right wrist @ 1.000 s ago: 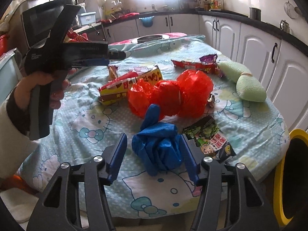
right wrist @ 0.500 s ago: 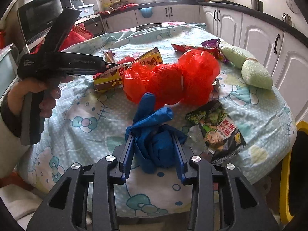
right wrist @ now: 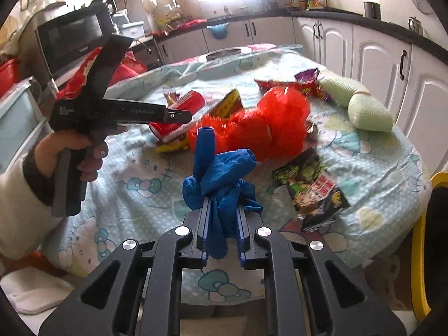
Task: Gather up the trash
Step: 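Grasp the red can with the left tool while the right tool grasps the blue glove, then carry the red can and blue glove over the bin and release both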
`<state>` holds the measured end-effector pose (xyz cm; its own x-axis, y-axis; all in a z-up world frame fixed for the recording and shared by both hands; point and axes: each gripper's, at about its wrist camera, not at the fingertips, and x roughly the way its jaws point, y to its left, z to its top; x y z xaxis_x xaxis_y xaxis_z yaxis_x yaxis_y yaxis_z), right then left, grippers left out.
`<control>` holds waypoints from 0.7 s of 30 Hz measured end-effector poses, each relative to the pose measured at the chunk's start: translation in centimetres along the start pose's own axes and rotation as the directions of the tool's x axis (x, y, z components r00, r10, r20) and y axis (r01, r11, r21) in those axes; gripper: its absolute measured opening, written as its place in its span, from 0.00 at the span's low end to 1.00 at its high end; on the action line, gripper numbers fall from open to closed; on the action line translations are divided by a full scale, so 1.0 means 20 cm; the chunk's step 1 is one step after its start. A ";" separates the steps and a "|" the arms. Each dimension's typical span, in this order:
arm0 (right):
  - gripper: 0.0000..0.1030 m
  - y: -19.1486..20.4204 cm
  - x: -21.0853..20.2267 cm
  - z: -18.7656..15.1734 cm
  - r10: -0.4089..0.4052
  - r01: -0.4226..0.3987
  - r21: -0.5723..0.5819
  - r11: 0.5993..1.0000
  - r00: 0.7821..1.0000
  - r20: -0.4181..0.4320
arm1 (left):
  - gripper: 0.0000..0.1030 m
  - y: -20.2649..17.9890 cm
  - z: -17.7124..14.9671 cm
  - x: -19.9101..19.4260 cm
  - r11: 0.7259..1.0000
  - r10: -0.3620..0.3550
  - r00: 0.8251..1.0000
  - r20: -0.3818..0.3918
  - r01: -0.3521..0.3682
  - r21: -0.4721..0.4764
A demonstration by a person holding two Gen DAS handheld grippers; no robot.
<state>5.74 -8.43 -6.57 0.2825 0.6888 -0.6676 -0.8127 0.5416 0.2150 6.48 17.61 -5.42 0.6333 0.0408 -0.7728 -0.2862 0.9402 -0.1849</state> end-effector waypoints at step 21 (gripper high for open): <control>0.14 -0.22 -0.40 0.11 -0.114 0.094 0.109 0.990 0.974 0.198 | 0.22 -0.43 0.16 -0.32 0.986 -0.143 0.971 0.193 0.121 0.118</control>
<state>8.17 -15.33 -0.63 0.4686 0.7042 -0.5333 -0.7220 0.6532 0.2282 7.09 10.37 3.04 0.7944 -0.0291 -0.6067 -0.1206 0.9714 -0.2046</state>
